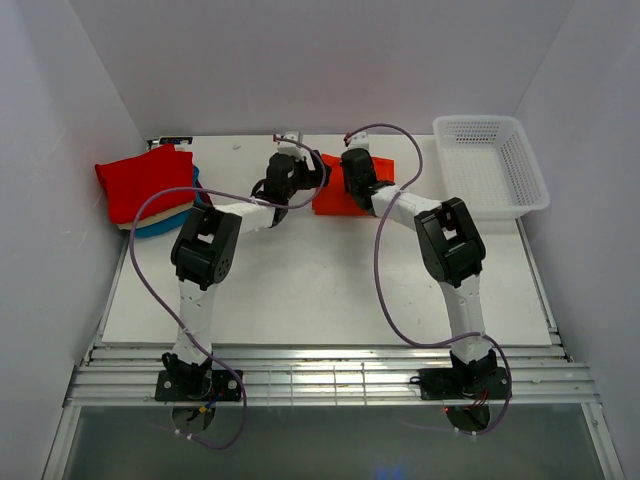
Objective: Fold and stack the t-shirts
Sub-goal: Put the neatly folded tshirt into the corner of the board with the left arm
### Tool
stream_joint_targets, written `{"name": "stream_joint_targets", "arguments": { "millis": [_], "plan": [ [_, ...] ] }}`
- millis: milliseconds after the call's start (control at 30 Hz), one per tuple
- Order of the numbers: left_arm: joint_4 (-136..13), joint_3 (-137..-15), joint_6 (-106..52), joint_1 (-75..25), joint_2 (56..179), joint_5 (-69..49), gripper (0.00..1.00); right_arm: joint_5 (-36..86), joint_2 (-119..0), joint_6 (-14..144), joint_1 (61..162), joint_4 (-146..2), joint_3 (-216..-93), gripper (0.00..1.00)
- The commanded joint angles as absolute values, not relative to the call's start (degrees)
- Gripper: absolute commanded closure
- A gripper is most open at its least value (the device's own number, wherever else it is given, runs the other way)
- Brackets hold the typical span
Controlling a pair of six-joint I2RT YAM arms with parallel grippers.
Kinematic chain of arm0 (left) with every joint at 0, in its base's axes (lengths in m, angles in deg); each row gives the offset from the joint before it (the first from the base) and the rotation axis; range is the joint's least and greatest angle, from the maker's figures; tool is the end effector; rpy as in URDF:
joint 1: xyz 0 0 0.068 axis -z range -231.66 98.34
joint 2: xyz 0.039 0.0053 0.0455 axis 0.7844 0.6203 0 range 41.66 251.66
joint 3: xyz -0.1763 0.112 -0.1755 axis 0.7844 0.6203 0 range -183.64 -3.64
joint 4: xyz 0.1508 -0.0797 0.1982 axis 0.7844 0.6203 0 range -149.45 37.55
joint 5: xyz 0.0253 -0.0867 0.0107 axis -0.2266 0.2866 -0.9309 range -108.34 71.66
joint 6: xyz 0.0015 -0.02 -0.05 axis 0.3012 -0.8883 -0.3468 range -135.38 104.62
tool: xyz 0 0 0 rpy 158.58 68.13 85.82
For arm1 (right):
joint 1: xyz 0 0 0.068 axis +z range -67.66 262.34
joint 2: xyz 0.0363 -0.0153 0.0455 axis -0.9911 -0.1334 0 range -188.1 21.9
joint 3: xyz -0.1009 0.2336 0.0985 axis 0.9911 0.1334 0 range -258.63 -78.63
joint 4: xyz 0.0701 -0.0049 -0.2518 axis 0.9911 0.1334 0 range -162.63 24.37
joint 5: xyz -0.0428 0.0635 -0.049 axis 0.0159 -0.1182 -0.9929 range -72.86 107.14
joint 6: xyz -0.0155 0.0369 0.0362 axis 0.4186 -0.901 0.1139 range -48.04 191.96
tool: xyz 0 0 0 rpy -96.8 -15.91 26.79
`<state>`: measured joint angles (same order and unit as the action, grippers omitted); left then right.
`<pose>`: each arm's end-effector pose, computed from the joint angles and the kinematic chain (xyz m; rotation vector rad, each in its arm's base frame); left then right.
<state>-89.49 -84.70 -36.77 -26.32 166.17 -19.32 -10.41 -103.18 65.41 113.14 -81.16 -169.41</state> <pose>0.4479 -0.2115 0.1808 0.0511 1.8403 -0.5621 0.4405 0.2435 0.1951 -0.1160 1.9635 -0.0607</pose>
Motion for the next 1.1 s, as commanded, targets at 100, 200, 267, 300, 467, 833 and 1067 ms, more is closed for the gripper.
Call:
{"name": "stream_joint_targets", "arguments": {
  "millis": [100,200,267,300,467,833,1067],
  "plan": [
    [-86.78,-85.56,-47.36,-33.29,167.08,-1.48,0.02,-3.52,-108.88,62.2,111.08,-67.73,-178.38,0.92],
    [-86.87,-84.33,-50.0,-34.26,166.82,2.55,0.02,-1.68,-108.89,61.24,111.08,-66.13,-176.72,0.92],
    [-87.13,-82.84,-52.81,-34.53,166.82,4.32,0.02,0.08,-107.83,60.45,111.16,-65.6,-174.79,0.92],
    [-87.31,-82.31,-53.61,-34.79,166.73,5.64,0.02,0.43,-107.39,59.66,111.08,-65.51,-172.6,0.92],
    [-87.31,-78.62,-57.73,-35.4,165.94,9.77,0.02,2.72,-103.0,57.9,111.34,-68.23,-164.16,0.92],
    [-89.95,-69.39,-60.64,-35.41,162.69,13.21,0.02,1.85,-98.51,56.75,114.24,-69.82,-156.76,0.92],
    [-89.78,-67.89,-60.65,-34.09,162.25,13.12,0.02,0.7,-97.81,56.22,116.26,-70.34,-155.35,0.92]
  ]
}}
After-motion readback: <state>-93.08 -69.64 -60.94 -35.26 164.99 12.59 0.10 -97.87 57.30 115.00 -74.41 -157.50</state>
